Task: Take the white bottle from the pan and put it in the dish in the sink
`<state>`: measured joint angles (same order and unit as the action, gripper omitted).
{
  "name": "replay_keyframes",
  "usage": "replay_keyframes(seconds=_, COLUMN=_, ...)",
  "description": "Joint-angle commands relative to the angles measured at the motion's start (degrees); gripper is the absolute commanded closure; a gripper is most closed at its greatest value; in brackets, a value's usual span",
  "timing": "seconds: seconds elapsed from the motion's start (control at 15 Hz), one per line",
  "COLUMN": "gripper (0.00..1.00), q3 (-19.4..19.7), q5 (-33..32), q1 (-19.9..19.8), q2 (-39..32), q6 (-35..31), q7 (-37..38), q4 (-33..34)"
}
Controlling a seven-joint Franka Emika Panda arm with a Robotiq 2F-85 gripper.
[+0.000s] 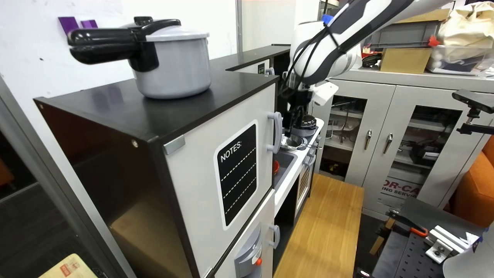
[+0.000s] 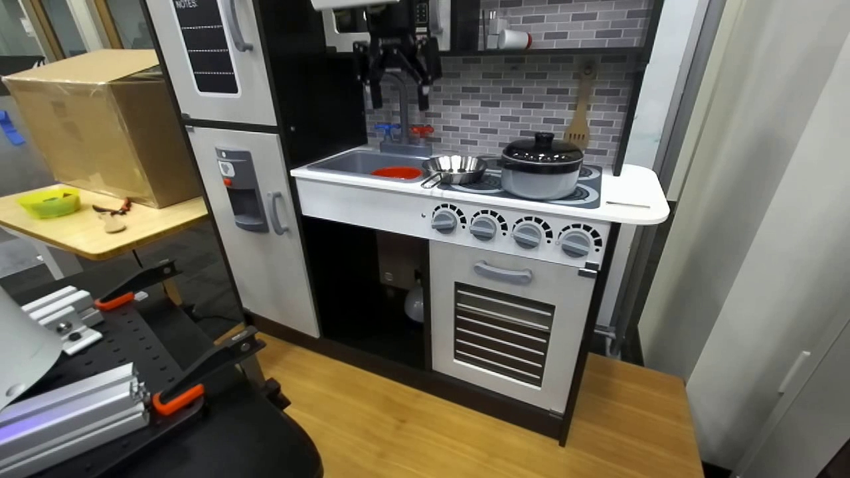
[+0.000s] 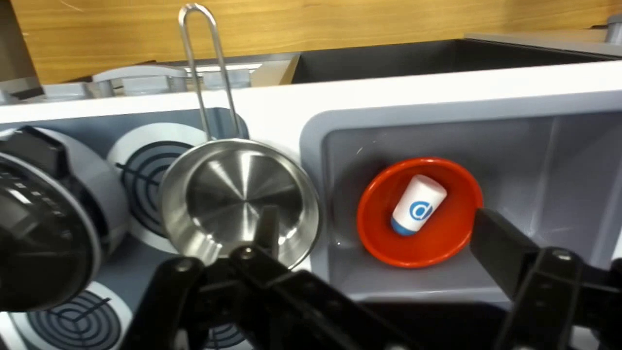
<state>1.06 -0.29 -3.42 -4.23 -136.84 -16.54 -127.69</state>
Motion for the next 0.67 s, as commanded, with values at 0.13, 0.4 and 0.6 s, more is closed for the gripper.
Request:
replay_keyframes(seconds=0.13, gripper=0.0, q3=2.6, q5=-0.35, q1=-0.56, q2=15.9, q6=9.16, q7=1.36, q4=-7.73)
replay_keyframes(seconds=0.4, gripper=0.0, q3=3.85, q5=-0.17, q1=-0.05, q2=18.42, q6=11.19, q7=1.51, q4=-8.64)
replay_keyframes(seconds=0.6, gripper=0.0, q3=3.94, q5=-0.17, q1=-0.05, q2=18.89, q6=11.26, q7=1.83, q4=-9.26)
